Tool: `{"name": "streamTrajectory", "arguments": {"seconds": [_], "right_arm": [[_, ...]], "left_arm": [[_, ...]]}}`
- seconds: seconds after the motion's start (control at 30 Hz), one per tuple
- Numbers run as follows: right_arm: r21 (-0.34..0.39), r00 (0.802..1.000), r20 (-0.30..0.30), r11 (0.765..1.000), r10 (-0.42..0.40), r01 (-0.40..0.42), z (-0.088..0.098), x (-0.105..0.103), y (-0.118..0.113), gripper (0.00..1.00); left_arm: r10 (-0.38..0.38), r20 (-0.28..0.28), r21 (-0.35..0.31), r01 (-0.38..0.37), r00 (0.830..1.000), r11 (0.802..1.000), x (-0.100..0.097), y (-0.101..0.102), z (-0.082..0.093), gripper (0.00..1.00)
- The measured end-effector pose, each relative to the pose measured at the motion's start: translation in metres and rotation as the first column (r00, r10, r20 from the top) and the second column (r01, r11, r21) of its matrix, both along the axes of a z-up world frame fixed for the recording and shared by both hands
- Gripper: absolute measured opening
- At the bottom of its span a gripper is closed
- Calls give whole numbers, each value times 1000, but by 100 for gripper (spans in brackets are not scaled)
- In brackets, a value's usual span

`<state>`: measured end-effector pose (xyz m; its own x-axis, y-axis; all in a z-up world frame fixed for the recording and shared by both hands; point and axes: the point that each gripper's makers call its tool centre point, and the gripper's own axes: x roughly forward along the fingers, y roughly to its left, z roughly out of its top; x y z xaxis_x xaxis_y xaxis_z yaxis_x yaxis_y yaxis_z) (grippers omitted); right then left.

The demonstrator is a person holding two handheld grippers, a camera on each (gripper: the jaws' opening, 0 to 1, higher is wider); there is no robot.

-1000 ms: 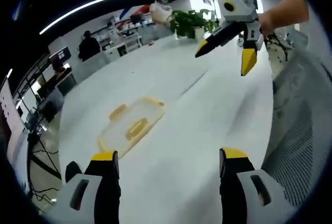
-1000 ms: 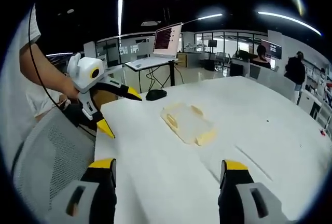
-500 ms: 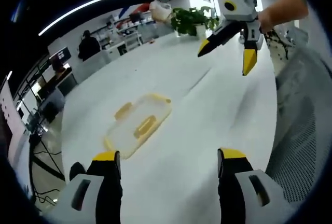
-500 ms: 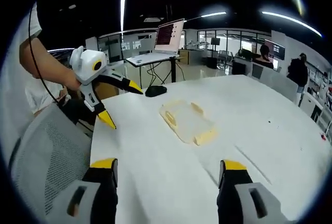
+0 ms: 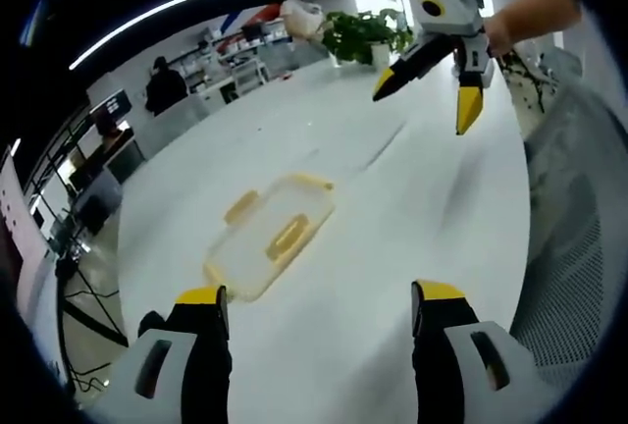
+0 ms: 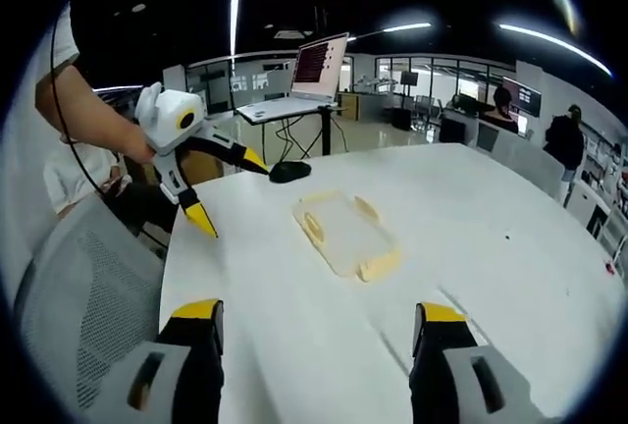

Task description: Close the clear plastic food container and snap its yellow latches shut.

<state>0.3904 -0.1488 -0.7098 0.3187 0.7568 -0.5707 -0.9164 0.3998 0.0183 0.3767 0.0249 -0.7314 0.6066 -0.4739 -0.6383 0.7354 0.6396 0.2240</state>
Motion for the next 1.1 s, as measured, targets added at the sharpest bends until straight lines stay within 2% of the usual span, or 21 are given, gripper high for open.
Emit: {"name": "streamTrajectory", "arguments": {"seconds": [0.27,0.33,0.57,0.83,0.93,1.1], "right_arm": [[-4,1000,-2,1000,21,-21,0,5,6,78],[-28,999,25,999,34,-33,-2,8,5,77],[-31,999,15,998,48,-48,-3,9,9,77],[-52,997,25,996,67,-66,-1,18,11,76],[-66,996,33,995,78,-76,-1,22,11,73],[-75,995,39,994,88,-85,-1,28,12,74]], "left_arm": [[-20,-6,21,20,1000,1000,7,8,1,71],[-12,-8,7,12,1000,1000,11,10,3,72],[-21,-4,13,21,1000,1000,20,17,5,71],[-46,-8,24,46,999,999,28,20,5,71],[-56,-13,30,56,998,998,31,22,4,71],[-85,-23,48,86,996,995,33,24,2,70]]}}
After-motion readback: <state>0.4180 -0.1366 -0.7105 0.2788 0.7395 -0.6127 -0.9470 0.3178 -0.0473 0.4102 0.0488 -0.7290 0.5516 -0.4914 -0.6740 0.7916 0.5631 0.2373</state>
